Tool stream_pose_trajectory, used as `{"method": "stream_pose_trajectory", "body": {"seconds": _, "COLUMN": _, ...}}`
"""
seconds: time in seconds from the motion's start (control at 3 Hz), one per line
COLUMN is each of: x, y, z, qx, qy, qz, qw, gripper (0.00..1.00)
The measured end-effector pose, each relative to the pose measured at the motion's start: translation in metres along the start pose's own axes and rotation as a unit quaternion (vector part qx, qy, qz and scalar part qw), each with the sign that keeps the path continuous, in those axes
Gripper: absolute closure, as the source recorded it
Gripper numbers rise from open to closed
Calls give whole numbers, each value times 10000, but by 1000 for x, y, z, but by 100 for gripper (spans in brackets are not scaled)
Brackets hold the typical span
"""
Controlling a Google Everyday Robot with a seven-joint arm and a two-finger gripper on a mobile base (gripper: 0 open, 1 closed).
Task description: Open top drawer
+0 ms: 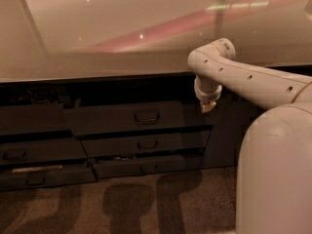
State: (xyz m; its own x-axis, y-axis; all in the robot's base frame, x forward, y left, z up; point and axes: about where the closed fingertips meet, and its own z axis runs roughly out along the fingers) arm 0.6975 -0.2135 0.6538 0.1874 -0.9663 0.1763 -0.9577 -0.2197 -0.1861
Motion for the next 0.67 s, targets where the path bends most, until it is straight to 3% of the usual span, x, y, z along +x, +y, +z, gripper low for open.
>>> {"method": "stream_pose_trajectory", "body": {"seconds": 0.67, "x": -3, "y": 10, "z": 1, "qx": -4, "qy": 12, "qz": -39, "qw": 10000, "gripper": 100}}
